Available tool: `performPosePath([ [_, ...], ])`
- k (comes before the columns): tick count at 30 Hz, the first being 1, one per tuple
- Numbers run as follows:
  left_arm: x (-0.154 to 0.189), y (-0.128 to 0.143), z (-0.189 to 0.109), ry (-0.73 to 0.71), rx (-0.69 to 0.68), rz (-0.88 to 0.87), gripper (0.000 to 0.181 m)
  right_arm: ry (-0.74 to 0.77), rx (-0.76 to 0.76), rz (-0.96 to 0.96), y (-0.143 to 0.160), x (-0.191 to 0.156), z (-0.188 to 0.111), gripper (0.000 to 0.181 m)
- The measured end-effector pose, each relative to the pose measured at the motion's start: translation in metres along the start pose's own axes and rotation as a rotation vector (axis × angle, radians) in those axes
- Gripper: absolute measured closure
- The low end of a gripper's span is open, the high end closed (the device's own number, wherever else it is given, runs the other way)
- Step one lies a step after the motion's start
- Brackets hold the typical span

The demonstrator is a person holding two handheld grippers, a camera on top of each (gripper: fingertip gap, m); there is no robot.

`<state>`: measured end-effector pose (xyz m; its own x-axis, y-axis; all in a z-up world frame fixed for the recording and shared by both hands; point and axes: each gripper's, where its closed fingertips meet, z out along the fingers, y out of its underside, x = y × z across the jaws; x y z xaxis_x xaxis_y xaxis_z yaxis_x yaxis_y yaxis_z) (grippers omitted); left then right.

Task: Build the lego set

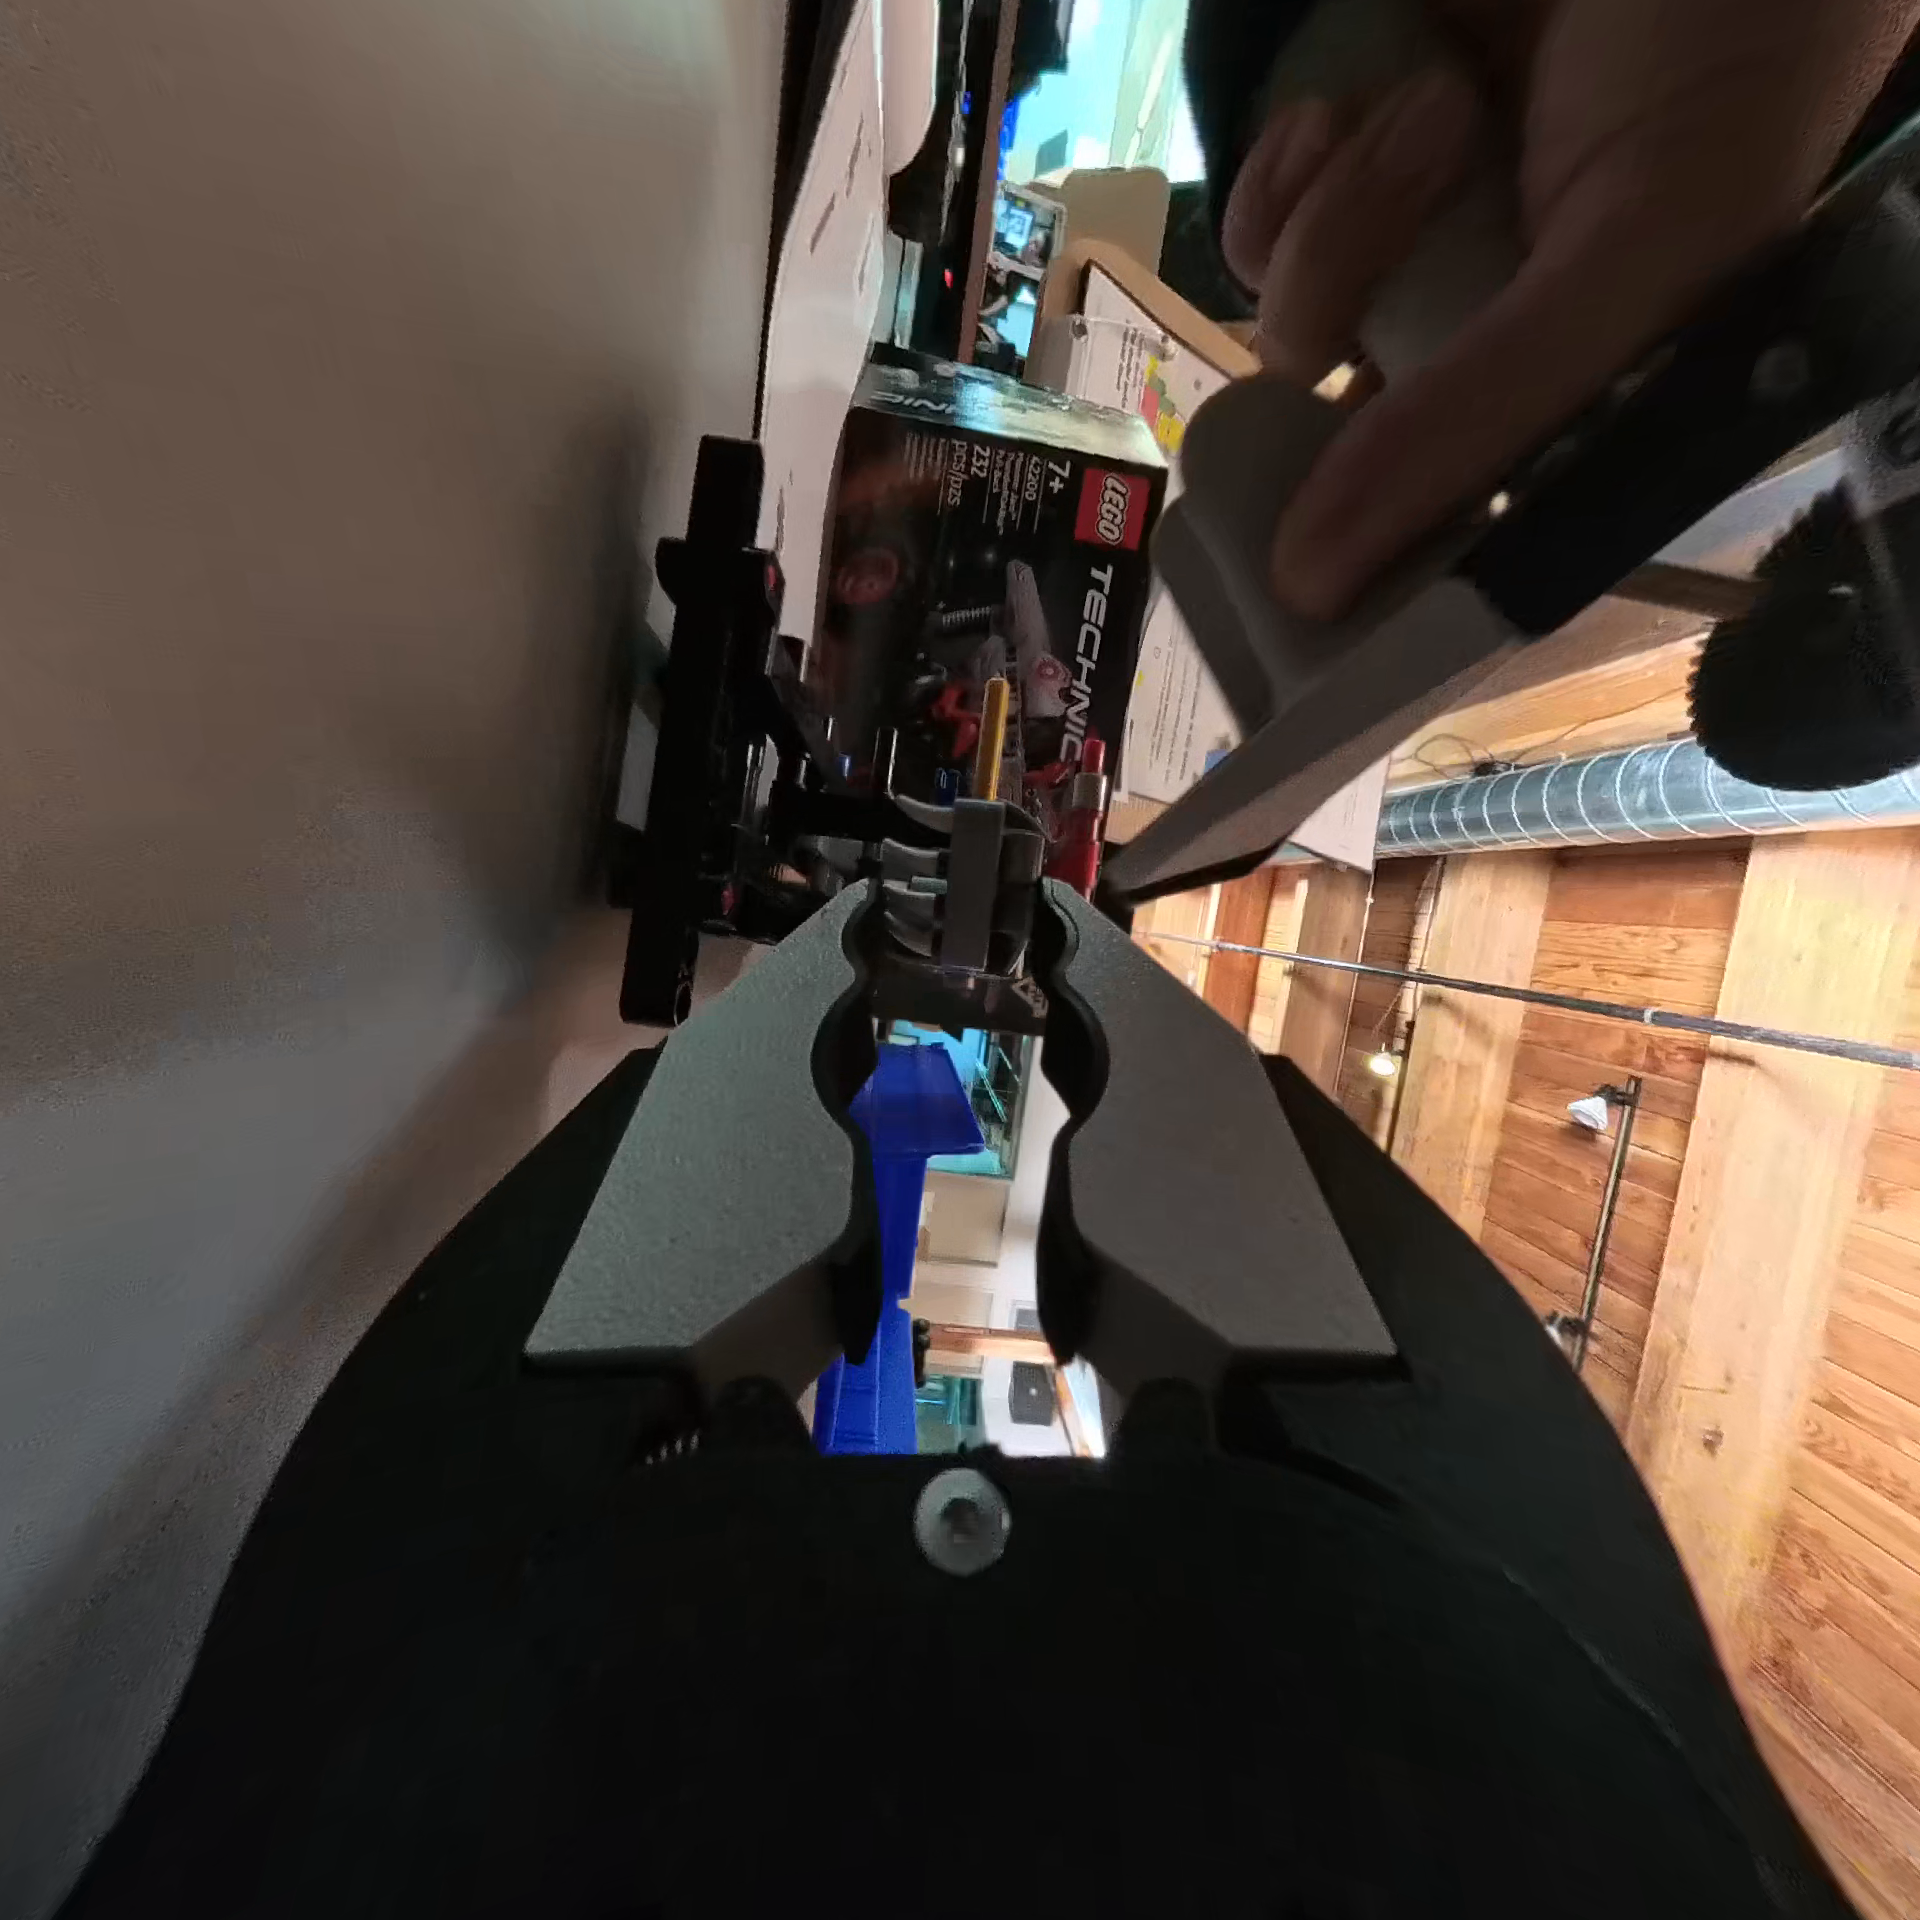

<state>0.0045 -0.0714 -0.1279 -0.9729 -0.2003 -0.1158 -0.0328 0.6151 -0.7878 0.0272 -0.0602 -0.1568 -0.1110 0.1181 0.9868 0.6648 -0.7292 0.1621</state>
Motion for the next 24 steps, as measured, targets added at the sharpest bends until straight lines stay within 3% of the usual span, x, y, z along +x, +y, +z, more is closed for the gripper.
performPosePath([
  [7,0.005,0.044,-0.016,-0.061,-0.044,-0.021,0.181,0.016,0.008,-0.048,-0.002,0.000,0.000,0.155],
  [16,0.003,0.051,-0.010,-0.133,-0.042,-0.059,0.175,0.014,0.019,-0.100,0.000,0.001,0.002,0.153],
  [21,0.011,0.055,0.002,-0.057,-0.023,-0.168,0.177,-0.011,-0.030,-0.134,0.012,0.000,0.002,0.152],
  [24,0.004,0.053,0.000,-0.098,0.003,-0.186,0.179,-0.010,-0.031,-0.177,0.013,0.001,0.002,0.149],
])
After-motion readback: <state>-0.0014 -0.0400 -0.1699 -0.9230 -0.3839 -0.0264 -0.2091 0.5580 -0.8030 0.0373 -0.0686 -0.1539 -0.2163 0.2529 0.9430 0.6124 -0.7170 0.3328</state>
